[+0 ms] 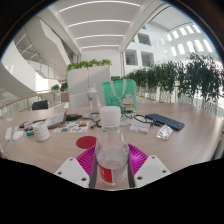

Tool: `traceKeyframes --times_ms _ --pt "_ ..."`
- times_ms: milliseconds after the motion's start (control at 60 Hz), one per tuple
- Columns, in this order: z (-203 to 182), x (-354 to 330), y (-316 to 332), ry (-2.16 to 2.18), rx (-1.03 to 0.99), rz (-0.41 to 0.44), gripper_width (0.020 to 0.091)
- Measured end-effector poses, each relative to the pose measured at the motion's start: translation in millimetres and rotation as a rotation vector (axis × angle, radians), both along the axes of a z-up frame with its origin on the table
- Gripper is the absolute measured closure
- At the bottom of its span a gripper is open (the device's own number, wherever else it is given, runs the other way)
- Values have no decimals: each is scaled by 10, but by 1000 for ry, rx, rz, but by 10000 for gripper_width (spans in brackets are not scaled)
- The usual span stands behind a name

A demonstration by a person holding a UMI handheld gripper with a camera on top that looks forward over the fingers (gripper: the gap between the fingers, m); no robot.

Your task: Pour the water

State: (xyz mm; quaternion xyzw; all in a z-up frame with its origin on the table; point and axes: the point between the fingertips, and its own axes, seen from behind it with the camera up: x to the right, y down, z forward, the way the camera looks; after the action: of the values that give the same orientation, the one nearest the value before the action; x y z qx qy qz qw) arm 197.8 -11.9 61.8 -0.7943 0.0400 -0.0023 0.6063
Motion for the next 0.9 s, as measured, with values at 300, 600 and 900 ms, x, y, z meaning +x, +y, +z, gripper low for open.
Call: traceKeyframes --times_ms 300,600,900 --pt "47 99 152 111 -103 -71 766" --pt "1898 -476 1126 -350 27 -23 768" --pt "1258 -2205 1825 -1511 -140 291 766"
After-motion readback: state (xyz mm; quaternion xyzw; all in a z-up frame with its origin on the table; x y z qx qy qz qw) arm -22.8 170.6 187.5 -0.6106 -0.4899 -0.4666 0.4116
